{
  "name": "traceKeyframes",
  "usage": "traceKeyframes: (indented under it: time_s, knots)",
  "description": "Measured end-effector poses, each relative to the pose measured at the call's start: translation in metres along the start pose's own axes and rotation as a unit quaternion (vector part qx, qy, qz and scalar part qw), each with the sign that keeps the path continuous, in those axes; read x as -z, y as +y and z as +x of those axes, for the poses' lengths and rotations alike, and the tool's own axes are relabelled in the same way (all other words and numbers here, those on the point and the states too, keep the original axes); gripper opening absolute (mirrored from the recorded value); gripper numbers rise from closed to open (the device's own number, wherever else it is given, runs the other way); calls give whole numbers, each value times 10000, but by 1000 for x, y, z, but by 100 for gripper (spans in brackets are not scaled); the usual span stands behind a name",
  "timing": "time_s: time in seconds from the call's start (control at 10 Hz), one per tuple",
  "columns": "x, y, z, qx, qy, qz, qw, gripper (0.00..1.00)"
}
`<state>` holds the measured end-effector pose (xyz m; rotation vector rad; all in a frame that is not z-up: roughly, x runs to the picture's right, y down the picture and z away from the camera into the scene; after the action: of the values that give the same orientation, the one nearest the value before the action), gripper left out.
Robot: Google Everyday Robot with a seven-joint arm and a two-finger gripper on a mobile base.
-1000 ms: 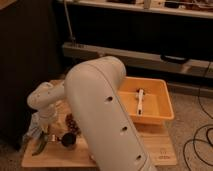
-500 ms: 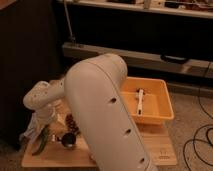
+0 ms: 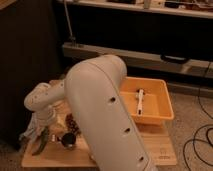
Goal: Place pepper in tray
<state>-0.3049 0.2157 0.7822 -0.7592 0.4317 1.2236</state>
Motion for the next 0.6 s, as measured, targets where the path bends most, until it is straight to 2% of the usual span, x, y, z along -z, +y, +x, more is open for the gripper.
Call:
traceKeyframes:
  time_s: [0.2,0.6]
  knots:
    - [-4,-3,2,19,54,-36,10000,73]
    - [-12,1,4,313,92,-157,9993,73]
